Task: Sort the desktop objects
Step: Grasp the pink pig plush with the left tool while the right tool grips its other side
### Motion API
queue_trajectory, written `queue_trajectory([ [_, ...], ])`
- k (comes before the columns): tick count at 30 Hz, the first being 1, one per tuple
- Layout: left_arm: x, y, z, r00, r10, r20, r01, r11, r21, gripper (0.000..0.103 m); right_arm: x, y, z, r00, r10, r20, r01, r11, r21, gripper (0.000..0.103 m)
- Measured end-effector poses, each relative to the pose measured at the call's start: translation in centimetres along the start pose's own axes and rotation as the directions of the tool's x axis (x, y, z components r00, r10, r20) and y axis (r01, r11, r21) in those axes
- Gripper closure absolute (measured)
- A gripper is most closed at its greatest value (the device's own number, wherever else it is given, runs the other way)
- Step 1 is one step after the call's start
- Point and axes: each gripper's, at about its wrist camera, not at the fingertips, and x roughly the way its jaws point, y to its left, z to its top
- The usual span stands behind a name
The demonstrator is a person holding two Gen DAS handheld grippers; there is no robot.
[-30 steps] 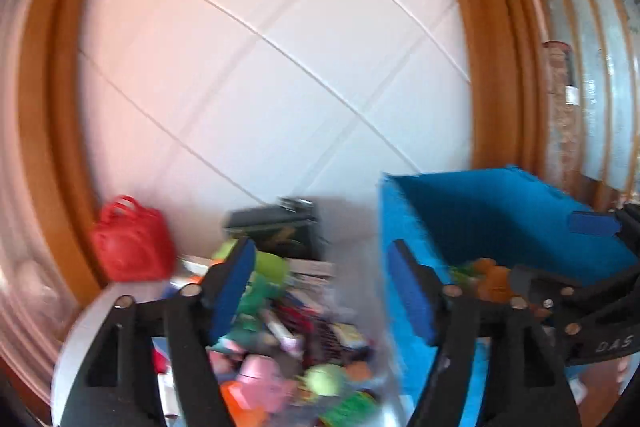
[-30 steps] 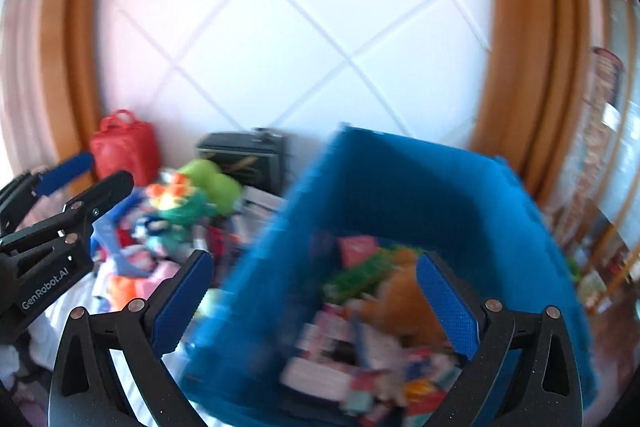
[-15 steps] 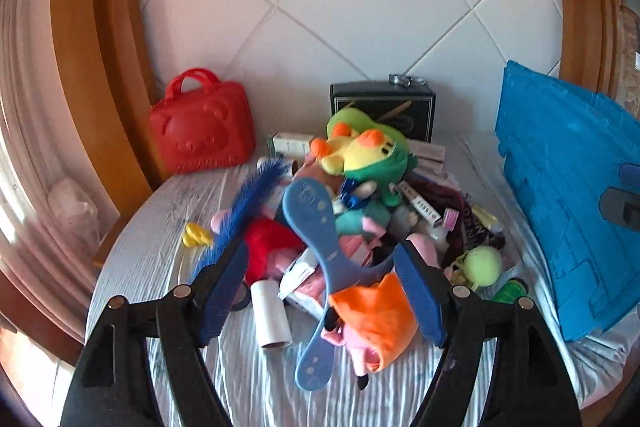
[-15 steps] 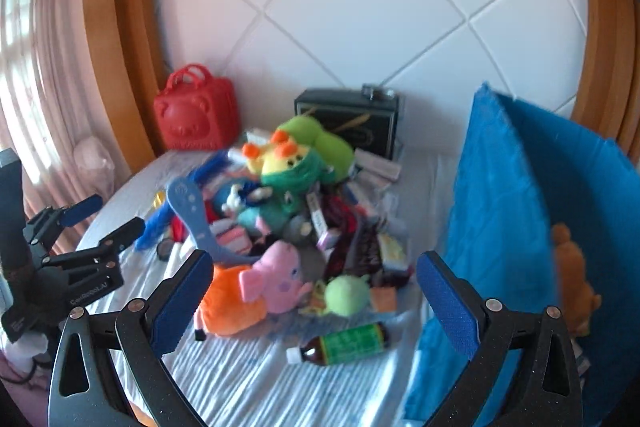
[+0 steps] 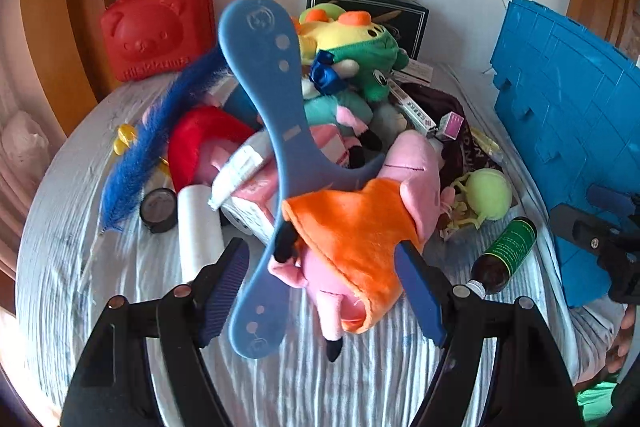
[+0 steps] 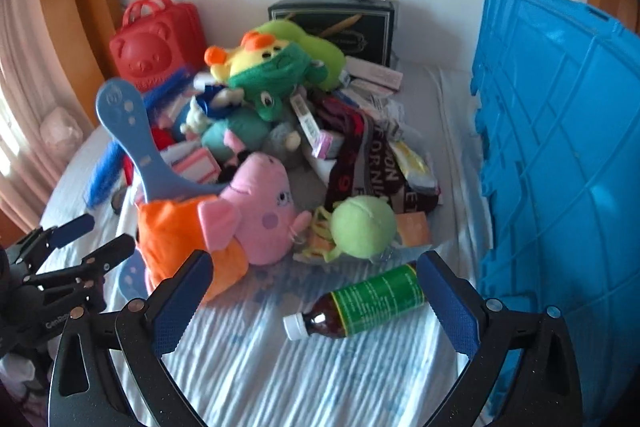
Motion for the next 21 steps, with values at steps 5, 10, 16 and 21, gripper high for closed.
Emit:
queue_trajectory([
  [5, 2.7, -1.6, -1.2, 0.999, 0.029, -0.043, -0.031, 0.998, -0.06, 0.028, 2.4, -0.4, -0.9, 0.999, 0.003, -0.048, -0.006, 0.998, -0.063, 0.0],
  [10, 6.0, -2.6, -2.5, 0.993, 0.078, -0.085, -0.083, 0.994, -0.064, 0.026, 4.5, -1.2, -0.3, 0.988, 0.107, -0.11, -0.115, 0.991, -0.07, 0.0],
  [16, 5.8, 0.1, -2.0, 0.99, 0.126, -0.067, -0.129, 0.991, -0.034, 0.024, 6.3, 0.2, 0.5, 0.979, 0.169, -0.115, -0.187, 0.968, -0.167, 0.0],
  [21, 6.4, 1.7, -1.8, 0.99, 0.089, -0.111, -0.097, 0.993, -0.074, 0.008, 9.1, 1.9, 0.9, 0.949, 0.266, -0.171, -0.294, 0.94, -0.172, 0.0],
])
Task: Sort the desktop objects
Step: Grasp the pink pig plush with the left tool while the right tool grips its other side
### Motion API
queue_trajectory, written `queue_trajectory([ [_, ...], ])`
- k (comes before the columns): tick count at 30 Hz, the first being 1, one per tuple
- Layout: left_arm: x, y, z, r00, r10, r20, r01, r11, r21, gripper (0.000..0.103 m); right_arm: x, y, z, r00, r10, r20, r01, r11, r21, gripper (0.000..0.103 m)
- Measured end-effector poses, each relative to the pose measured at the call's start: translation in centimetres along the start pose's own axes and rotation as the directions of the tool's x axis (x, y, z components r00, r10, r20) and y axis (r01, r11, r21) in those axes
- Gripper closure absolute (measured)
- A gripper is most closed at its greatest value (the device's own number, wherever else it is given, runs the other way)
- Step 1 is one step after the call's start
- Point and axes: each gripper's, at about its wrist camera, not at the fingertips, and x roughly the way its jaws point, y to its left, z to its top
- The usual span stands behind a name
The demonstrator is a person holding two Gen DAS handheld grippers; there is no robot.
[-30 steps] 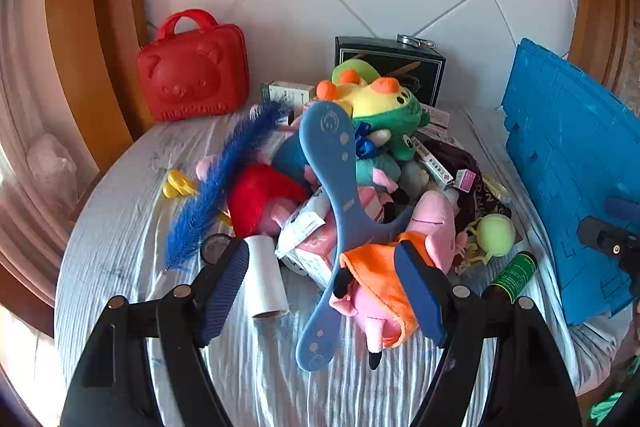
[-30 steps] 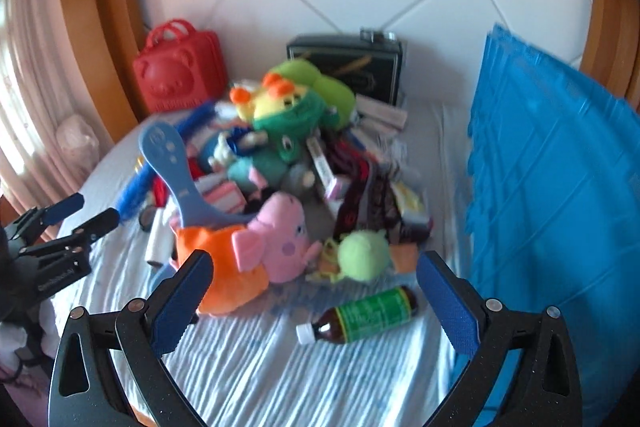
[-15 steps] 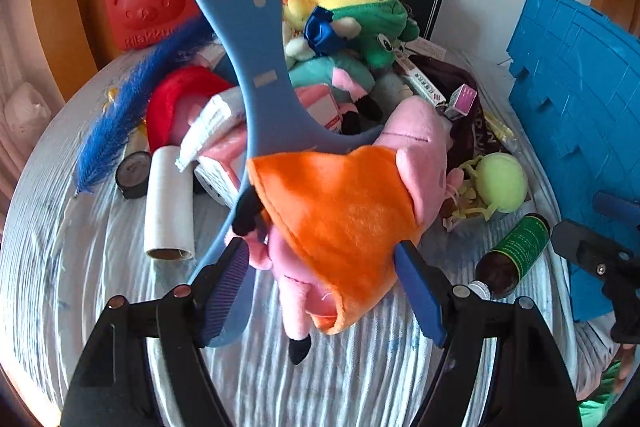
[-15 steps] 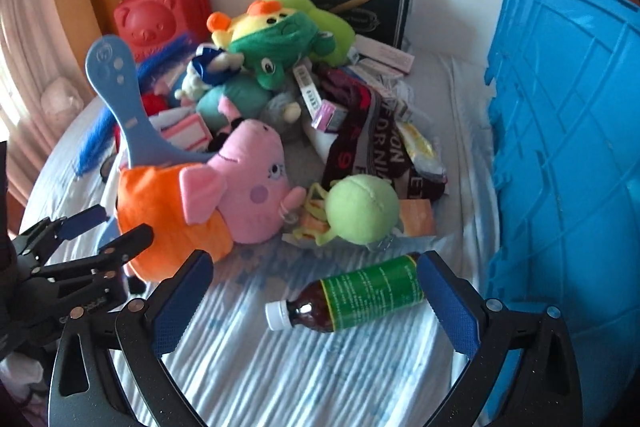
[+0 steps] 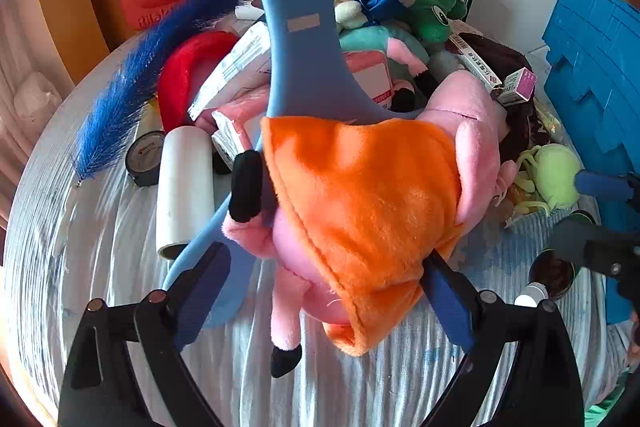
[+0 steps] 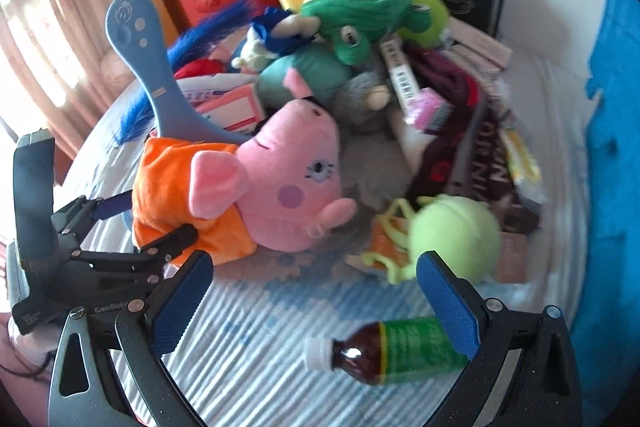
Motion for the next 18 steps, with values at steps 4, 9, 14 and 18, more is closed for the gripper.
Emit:
queue_trajectory([
  [4, -0.1, -1.0, -0.3, 1.0, 0.009, 0.01, -0.01, 1.0, 0.009, 0.008, 3.3, 0.2, 1.0, 0.999, 0.015, -0.03, -0.016, 1.0, -0.015, 0.0],
  [9, 0.8, -1.1, -0.1, 1.0, -0.009, 0.016, 0.01, 1.0, -0.024, 0.01, 5.6, -0.8, 1.8, 0.996, 0.09, -0.02, -0.09, 0.996, 0.017, 0.0],
  [14, 0.8, -1.0, 0.5, 0.999, -0.014, 0.029, 0.013, 1.0, 0.021, 0.017, 6.7, 0.5, 2.2, 0.998, 0.059, 0.004, -0.059, 0.995, -0.082, 0.0],
  [18, 0.1, 0.0, -0.1, 0.999, 0.014, 0.036, -0.015, 0.999, 0.041, 0.018, 6.5, 1.5, 2.1, 0.996, 0.085, 0.036, -0.079, 0.986, -0.146, 0.0],
])
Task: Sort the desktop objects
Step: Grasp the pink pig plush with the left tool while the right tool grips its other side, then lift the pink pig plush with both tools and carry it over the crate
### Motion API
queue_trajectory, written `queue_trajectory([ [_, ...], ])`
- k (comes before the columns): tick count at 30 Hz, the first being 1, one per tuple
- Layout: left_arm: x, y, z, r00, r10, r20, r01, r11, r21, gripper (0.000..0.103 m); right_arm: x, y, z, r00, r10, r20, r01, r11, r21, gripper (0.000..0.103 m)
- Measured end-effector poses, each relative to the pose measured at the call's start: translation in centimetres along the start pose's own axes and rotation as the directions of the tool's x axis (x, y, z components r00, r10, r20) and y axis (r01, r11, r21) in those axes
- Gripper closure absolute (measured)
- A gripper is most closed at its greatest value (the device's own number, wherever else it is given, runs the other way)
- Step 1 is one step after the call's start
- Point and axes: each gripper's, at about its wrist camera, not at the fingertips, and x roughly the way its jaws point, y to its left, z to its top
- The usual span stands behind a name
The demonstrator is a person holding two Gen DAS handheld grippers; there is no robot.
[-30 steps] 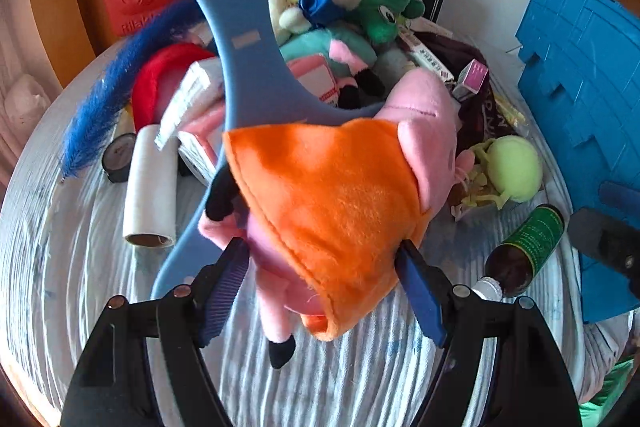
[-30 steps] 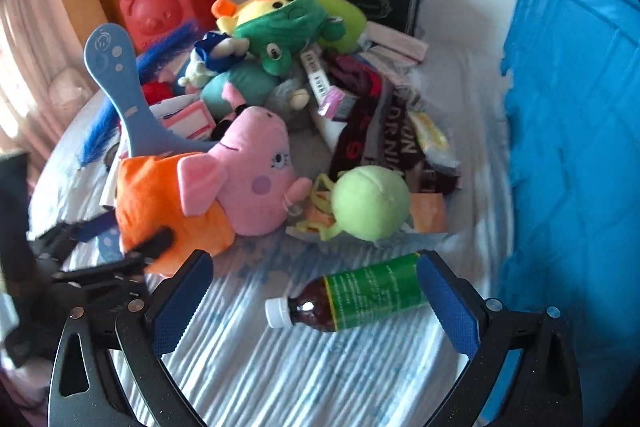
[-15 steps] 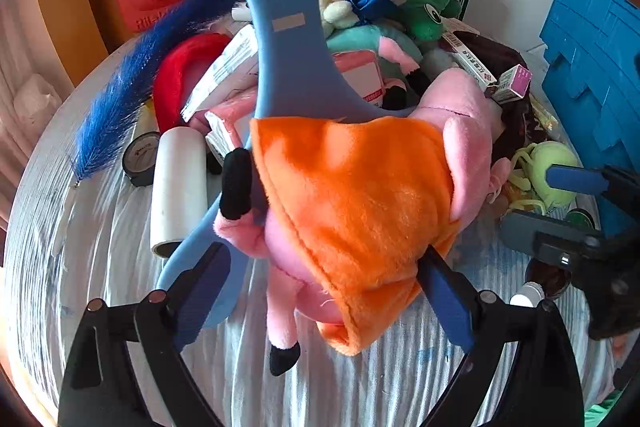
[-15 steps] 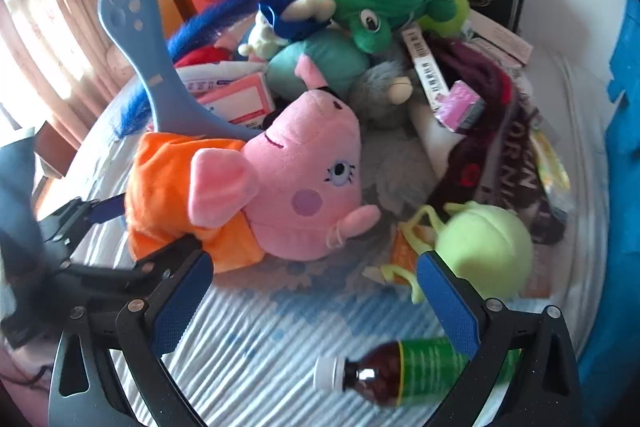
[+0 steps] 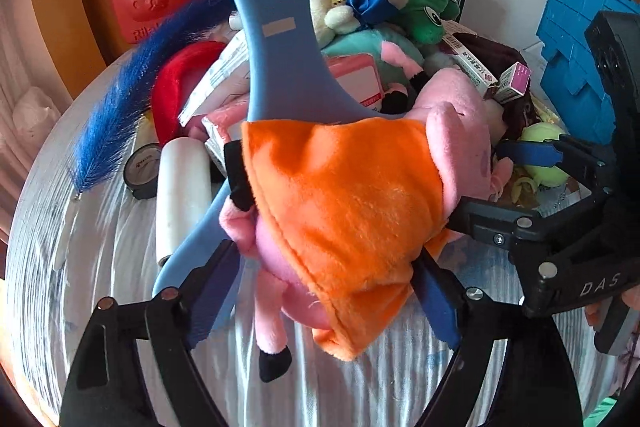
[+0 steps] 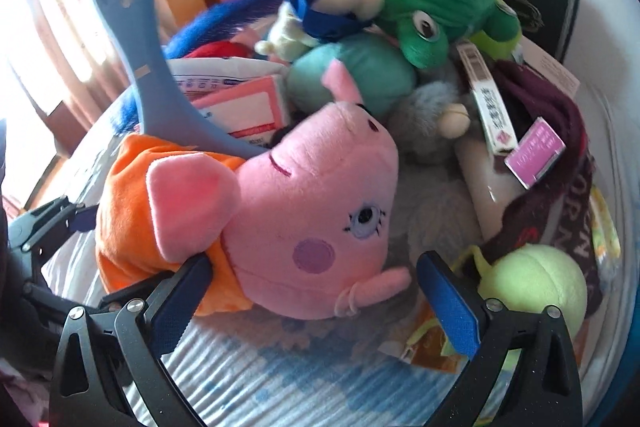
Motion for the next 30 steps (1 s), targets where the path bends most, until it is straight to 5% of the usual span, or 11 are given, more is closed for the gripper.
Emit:
queue_trajectory([
  [4, 1.4, 0.9, 0.2, 0.999, -0.042, -0.025, 0.04, 0.997, -0.072, 0.017, 1.9, -0.2, -0.2, 0.996, 0.087, -0.032, -0.085, 0.995, 0.053, 0.0],
  [7, 1.5, 0.3, 0.4, 0.997, -0.077, -0.022, 0.076, 0.995, -0.064, 0.031, 3.0, -1.5, -0.6, 0.981, 0.192, -0.04, -0.184, 0.97, 0.156, 0.012],
  [13, -1.2, 0.0, 0.2, 0.998, -0.06, 0.014, 0.06, 0.998, -0.029, 0.036, 0.0, 0.5, -0.9, 0.992, 0.126, 0.0, -0.126, 0.986, 0.107, 0.031],
  [20, -7.3, -0.3, 2.7, 0.988, -0.074, 0.134, 0.069, 0.997, 0.036, 0.036, -5.7, 2.5, 0.8, 0.99, 0.095, 0.104, -0.105, 0.99, 0.092, 0.032],
  [30, -16.3, -1.9, 8.9, 0.927, -0.174, 0.331, 0.128, 0.979, 0.157, 0.036, -17.7, 3.6, 5.2, 0.955, -0.049, 0.294, 0.025, 0.996, 0.083, 0.032],
])
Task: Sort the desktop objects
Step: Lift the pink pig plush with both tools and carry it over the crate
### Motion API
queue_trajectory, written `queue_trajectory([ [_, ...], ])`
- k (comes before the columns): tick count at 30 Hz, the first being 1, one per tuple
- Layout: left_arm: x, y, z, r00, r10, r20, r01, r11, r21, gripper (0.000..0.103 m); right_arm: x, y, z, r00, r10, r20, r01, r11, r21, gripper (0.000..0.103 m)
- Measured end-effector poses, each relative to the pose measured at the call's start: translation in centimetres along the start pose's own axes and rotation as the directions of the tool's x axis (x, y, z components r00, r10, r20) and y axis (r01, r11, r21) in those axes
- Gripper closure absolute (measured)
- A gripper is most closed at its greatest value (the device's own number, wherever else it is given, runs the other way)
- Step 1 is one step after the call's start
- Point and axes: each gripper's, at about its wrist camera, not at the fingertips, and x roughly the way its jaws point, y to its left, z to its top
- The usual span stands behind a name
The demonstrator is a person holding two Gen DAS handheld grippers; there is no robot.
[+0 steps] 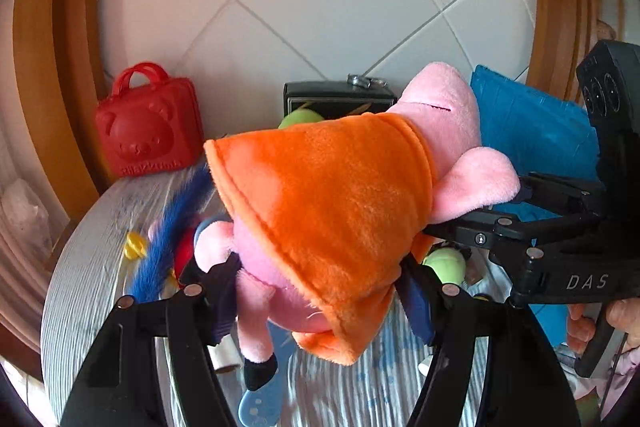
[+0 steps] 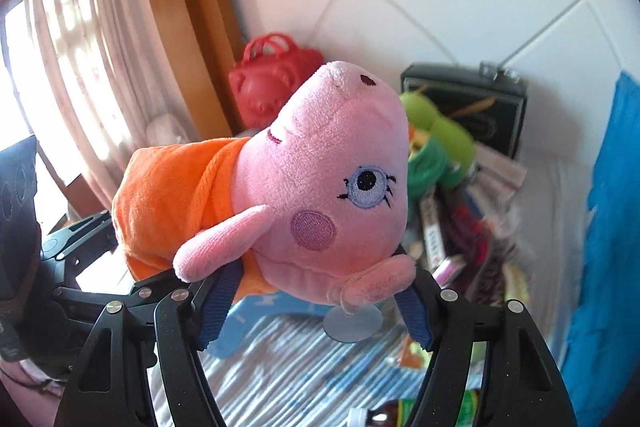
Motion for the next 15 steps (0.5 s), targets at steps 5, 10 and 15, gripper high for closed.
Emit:
queue_trajectory([
  [5, -2.0, -2.3, 4.2, 0.992, -0.082, 0.092, 0.076, 0.995, 0.067, 0.036, -5.0, -0.4, 2.7, 0.99, -0.106, 0.096, 0.104, 0.994, 0.022, 0.032],
  [10, -3.0, -6.7, 8.5, 0.968, -0.2, 0.15, 0.179, 0.974, 0.141, 0.035, -10.8, -2.2, 5.0, 0.961, -0.221, 0.168, 0.211, 0.975, 0.077, 0.032],
  [15, -2.7, -13.6, 12.9, 0.931, -0.329, 0.156, 0.291, 0.93, 0.222, 0.035, -17.4, -6.3, 6.3, 0.917, -0.346, 0.197, 0.322, 0.936, 0.144, 0.032],
])
